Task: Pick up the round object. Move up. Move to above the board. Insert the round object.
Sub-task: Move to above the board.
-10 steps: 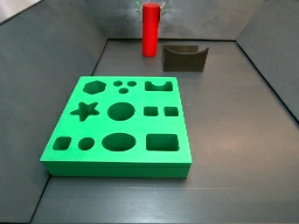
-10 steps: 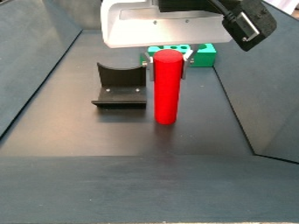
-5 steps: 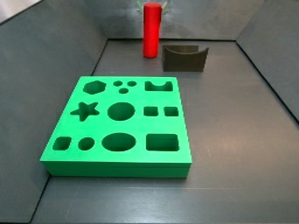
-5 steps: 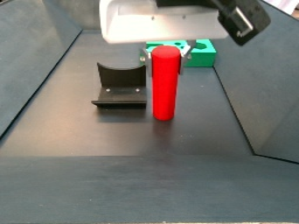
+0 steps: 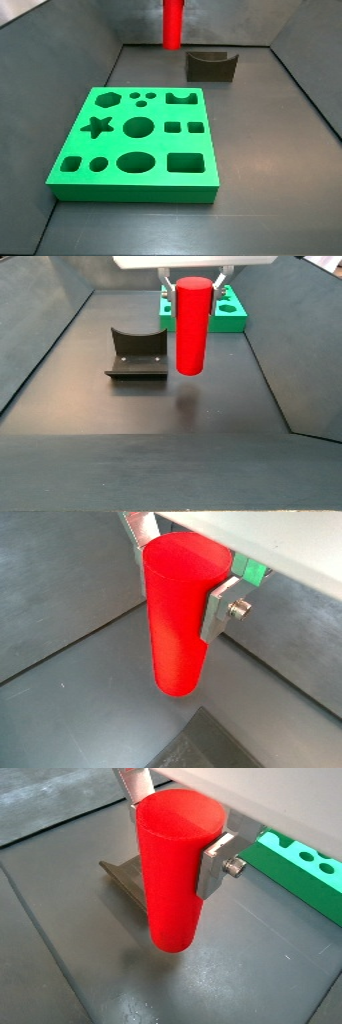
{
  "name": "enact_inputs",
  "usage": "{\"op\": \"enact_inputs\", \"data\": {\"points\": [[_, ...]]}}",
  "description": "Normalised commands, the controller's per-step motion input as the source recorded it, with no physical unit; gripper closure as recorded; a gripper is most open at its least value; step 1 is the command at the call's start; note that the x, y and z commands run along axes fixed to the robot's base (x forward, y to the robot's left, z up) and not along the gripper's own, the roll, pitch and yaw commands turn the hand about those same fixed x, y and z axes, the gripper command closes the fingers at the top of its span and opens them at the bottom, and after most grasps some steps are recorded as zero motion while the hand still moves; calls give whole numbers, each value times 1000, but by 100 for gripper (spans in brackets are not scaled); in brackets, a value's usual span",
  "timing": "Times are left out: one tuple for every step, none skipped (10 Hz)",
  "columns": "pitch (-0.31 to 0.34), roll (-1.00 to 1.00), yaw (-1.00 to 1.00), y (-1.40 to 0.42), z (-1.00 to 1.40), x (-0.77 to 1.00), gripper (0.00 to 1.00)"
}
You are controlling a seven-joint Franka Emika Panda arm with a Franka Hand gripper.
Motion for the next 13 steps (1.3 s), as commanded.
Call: {"op": "enact_inputs", "data": {"points": [[-141, -68, 282, 213, 1000, -218, 100], [-122, -67, 208, 168, 1000, -209, 100], [-90, -59, 150, 148, 1000, -192, 100], [-42, -61, 100, 138, 1000, -173, 100], [-5, -59, 67, 124, 1000, -154, 100], [26, -45, 32, 113, 1000, -128, 100], [40, -40, 20, 104, 960, -109, 100], [58, -32, 2, 74, 784, -62, 100], [83, -25, -8, 51, 553, -17, 100], [95, -19, -12, 38, 383, 1, 100], [99, -13, -13, 30, 216, 8, 100], [375, 200, -712, -1000, 69, 20, 100], [364, 203, -698, -1000, 68, 20, 100]]}}
